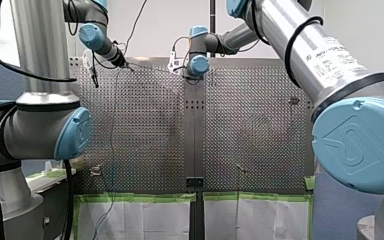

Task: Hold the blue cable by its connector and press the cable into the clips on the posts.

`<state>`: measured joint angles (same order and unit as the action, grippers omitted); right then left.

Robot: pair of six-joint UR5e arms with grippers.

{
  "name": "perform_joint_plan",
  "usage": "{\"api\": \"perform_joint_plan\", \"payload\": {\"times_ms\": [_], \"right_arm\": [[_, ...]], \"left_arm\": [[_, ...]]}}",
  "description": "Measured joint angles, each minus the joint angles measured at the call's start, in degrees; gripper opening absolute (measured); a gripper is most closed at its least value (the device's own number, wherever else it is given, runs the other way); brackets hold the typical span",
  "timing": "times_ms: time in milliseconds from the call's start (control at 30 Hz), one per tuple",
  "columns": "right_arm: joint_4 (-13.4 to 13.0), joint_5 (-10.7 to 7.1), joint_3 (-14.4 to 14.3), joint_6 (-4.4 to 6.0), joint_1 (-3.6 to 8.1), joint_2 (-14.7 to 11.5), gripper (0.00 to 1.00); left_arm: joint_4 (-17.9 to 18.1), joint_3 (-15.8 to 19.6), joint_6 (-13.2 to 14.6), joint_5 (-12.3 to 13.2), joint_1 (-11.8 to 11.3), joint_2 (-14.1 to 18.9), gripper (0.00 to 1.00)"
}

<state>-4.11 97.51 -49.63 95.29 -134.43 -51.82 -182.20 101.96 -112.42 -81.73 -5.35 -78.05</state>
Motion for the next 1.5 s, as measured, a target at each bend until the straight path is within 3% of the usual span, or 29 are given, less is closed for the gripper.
{"api": "perform_joint_plan", "payload": {"times_ms": [467, 1267, 1500], "right_arm": [[0.04, 0.16, 0.0, 0.0, -0.15, 0.0, 0.0], [0.31, 0.23, 0.0, 0.0, -0.15, 0.07, 0.0], [0.32, 0.39, 0.0, 0.0, -0.14, 0.08, 0.0]], "left_arm": [[0.21, -0.03, 4.39, -3.05, 1.36, -0.29, 1.0], [1.46, -0.02, 5.14, -4.02, 1.98, -0.29, 1.0], [1.03, -0.06, 7.04, -3.86, 2.89, -0.02, 1.0]]}}
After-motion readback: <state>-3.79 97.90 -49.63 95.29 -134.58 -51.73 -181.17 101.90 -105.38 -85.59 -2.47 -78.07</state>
